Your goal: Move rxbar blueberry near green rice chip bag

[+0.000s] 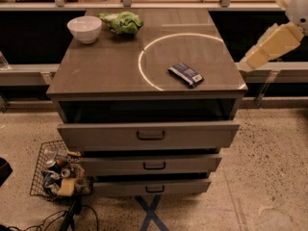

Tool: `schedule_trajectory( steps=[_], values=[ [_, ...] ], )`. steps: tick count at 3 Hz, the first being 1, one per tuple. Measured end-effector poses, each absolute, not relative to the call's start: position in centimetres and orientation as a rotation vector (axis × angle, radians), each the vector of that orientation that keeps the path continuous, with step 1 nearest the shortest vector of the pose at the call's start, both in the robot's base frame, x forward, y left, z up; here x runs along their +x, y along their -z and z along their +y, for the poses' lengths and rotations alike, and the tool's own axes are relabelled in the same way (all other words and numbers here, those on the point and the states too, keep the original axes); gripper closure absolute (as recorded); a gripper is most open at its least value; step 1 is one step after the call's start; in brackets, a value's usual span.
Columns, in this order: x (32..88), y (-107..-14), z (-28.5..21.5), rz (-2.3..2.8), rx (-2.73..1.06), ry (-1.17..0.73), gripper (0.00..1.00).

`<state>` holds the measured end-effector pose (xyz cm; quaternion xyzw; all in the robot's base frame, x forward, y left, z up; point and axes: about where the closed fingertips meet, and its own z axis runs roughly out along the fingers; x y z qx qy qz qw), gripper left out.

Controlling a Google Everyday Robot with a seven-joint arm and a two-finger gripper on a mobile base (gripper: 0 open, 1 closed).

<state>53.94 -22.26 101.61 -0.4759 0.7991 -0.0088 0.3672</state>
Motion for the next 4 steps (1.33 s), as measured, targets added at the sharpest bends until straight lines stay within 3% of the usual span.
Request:
schedule_trajectory(
  steps=[2,4],
  values=[
    [57.0,-99.3,-19.6,1.771,-0.908,-0.259,0.00],
    [57.5,-100.9,-18.2,1.715,-0.866,-0.284,0.00]
  ],
)
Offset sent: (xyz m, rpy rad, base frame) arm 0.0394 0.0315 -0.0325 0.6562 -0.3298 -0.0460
